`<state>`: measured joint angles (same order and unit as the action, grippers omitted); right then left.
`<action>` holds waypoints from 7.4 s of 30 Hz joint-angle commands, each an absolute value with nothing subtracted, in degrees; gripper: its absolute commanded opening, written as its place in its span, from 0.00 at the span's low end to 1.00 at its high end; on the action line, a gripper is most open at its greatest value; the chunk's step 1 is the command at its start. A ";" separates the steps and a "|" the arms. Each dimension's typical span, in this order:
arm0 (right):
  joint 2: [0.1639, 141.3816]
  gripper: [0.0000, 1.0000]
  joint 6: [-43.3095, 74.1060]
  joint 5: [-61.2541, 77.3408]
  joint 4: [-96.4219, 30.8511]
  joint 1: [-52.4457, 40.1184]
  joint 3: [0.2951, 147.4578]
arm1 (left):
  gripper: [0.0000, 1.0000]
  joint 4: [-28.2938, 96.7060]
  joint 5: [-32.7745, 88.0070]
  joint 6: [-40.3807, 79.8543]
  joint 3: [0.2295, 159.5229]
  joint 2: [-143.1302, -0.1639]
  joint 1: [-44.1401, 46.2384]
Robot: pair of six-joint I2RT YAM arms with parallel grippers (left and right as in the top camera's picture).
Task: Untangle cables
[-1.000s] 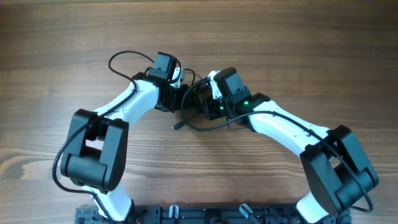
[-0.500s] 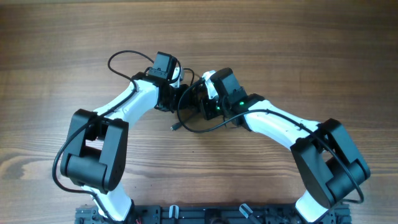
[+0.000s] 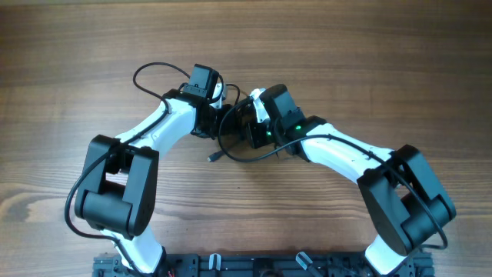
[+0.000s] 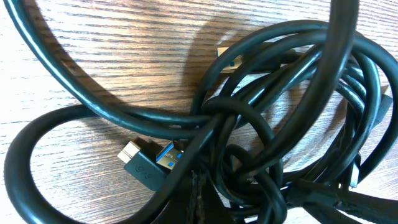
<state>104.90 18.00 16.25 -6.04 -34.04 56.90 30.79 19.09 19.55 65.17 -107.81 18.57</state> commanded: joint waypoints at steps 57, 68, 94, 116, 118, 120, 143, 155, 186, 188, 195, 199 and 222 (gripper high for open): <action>99.07 0.44 24.60 30.98 -12.91 -30.79 58.17 | 0.04 22.83 29.30 19.68 65.25 -103.77 12.38; 98.26 0.52 26.96 29.04 -22.81 -27.35 57.74 | 0.51 22.65 18.37 21.54 65.25 -106.00 20.36; 98.26 0.29 26.37 28.97 -11.49 -27.38 57.71 | 0.04 40.69 11.00 27.70 62.76 -98.59 18.31; 106.83 0.14 21.56 21.02 -1.61 -33.06 57.69 | 0.04 44.69 13.06 27.94 67.35 -101.43 18.52; 108.68 0.12 23.11 20.99 -1.32 -33.04 57.69 | 0.04 44.88 13.02 27.94 66.72 -101.49 18.65; 109.08 0.11 23.20 20.56 -1.52 -33.04 57.69 | 0.04 43.24 12.16 28.60 64.66 -101.78 18.92; 105.51 0.29 35.90 31.38 -7.99 -33.28 59.68 | 0.04 30.98 9.98 29.21 62.87 -106.10 19.99; 105.80 0.28 42.65 24.82 -5.45 -33.58 58.76 | 0.04 30.61 12.21 30.48 62.83 -108.75 20.40; 103.04 0.21 37.71 23.97 -15.92 -33.52 58.76 | 0.04 26.98 22.46 25.67 62.83 -108.77 20.64; 103.09 0.19 39.11 21.23 -16.80 -34.72 58.76 | 0.04 26.98 22.46 25.69 62.83 -108.77 20.78; 103.09 0.19 45.50 7.16 -17.12 -37.06 58.76 | 0.04 26.96 22.46 25.69 62.83 -108.77 20.78; 103.07 0.21 45.04 15.68 -15.40 -37.06 58.76 | 0.04 27.00 22.46 25.67 62.83 -108.77 20.78; 110.43 0.19 24.12 39.24 -0.03 -36.36 58.76 | 0.05 33.89 15.73 22.68 64.27 -90.02 11.38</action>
